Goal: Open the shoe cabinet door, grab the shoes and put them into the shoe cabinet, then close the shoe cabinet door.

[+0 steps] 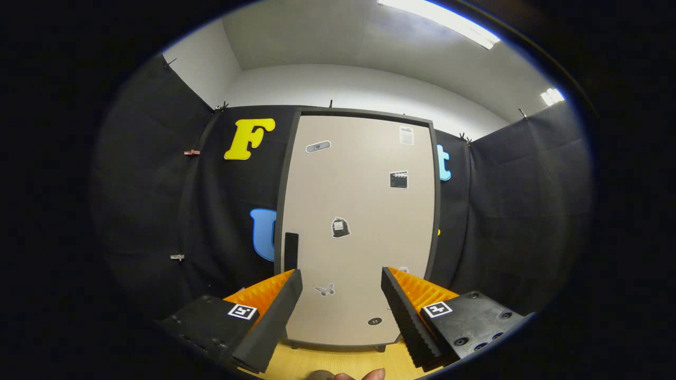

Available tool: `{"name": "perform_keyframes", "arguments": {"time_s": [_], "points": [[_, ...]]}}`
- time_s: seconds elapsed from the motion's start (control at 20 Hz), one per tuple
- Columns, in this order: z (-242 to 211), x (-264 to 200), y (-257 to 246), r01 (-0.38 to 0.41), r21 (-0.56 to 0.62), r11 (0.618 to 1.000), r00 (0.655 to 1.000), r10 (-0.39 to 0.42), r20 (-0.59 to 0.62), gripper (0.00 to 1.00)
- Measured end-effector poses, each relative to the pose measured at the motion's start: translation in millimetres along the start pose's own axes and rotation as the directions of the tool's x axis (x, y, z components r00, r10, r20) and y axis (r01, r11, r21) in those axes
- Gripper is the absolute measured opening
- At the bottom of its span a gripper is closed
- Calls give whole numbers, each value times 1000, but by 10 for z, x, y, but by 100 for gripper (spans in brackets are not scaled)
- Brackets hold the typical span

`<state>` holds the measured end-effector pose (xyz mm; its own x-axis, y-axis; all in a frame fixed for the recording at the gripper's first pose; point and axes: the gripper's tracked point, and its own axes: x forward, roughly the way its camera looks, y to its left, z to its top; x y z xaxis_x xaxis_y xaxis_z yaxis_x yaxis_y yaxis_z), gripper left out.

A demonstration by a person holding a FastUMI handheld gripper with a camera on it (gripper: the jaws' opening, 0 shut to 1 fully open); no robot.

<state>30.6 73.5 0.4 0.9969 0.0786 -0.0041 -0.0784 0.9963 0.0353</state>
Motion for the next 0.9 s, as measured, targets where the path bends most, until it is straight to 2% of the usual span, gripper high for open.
{"name": "perform_keyframes", "arguments": {"time_s": [0.25,0.45,0.75,0.9], "points": [[-118,505,254,-15,15,1000,1000,15,1,98],[-418,1072,587,-44,58,997,998,47,-50,98],[-803,1733,892,-40,67,997,992,48,-116,98],[-915,1992,970,-29,58,998,991,36,-128,90]]}}
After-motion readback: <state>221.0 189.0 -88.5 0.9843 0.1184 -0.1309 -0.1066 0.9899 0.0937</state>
